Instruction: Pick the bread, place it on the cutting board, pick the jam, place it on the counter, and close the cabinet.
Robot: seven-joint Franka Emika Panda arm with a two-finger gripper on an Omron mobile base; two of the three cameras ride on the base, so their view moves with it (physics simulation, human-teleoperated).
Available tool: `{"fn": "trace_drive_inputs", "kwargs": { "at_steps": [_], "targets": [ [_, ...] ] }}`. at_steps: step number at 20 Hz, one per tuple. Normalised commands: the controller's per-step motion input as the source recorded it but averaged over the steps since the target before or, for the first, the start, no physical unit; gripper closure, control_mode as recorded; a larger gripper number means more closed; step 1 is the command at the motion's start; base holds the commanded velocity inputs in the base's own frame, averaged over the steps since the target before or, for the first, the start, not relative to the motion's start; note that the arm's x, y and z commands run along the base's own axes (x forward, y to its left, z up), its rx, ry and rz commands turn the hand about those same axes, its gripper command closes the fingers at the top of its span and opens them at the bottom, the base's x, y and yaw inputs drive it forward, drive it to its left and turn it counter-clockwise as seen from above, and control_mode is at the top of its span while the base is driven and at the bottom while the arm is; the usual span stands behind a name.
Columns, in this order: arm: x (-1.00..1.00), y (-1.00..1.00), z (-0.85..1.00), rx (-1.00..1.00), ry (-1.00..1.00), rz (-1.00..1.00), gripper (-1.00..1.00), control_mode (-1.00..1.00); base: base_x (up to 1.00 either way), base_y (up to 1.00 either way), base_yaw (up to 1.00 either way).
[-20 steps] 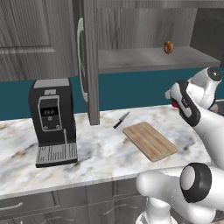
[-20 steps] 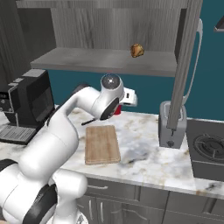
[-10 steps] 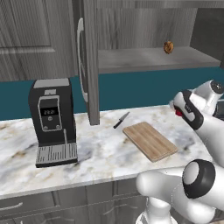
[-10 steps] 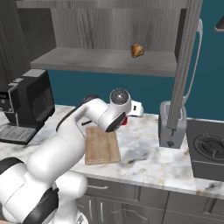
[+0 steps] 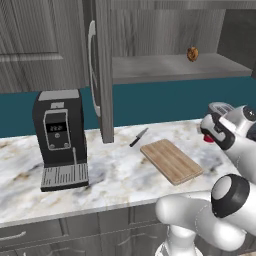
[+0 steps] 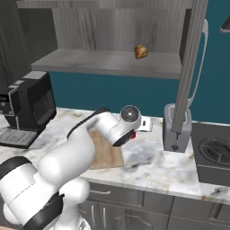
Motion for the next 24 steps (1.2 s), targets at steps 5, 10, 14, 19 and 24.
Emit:
{"fn": "trace_drive_inputs", "kwargs": {
  "at_steps": [5,10,14,19,24],
  "targets": [
    [-0.01,-0.17,-0.40,0.00,0.00,0.00,1.00,-1.00,0.00,0.00,0.00],
    [-0.01,-0.15,-0.38,0.00,0.00,0.00,1.00,-1.00,0.00,0.00,0.00],
    [-0.01,-0.10,-0.39,0.00,0.00,0.00,1.00,-1.00,0.00,0.00,0.00],
    [-0.04,-0.05,-0.38,0.00,0.00,0.00,1.00,-1.00,0.00,0.00,0.00],
    [-0.02,-0.02,-0.37,0.00,0.00,0.00,1.00,-1.00,0.00,0.00,0.00]
  ]
}}
